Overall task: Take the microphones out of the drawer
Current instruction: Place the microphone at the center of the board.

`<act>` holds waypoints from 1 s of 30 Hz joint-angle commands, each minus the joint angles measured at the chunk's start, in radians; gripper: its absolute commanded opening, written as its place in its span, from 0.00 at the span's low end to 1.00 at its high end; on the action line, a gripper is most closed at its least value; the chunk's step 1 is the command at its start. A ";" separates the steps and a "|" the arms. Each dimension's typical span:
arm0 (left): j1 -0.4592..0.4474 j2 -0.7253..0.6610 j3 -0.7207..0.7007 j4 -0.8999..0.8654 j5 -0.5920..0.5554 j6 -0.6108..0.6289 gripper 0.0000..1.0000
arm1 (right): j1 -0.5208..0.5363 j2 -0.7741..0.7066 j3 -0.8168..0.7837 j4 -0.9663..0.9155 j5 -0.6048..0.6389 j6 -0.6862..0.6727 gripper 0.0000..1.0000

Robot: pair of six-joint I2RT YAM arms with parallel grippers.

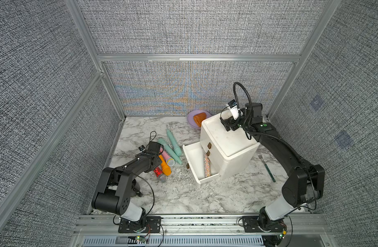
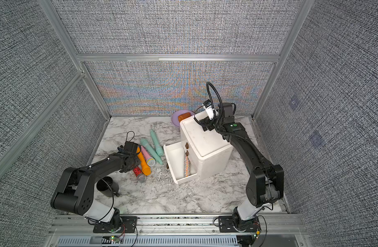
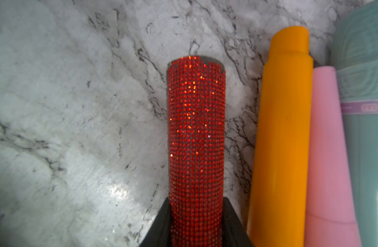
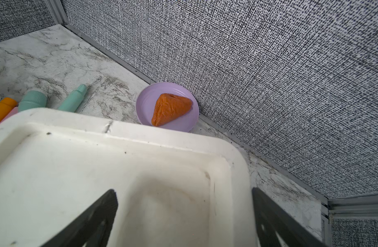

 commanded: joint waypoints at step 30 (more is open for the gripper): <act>0.000 -0.136 0.035 -0.085 -0.032 -0.009 1.00 | 0.002 0.033 -0.007 -0.203 -0.026 0.010 0.98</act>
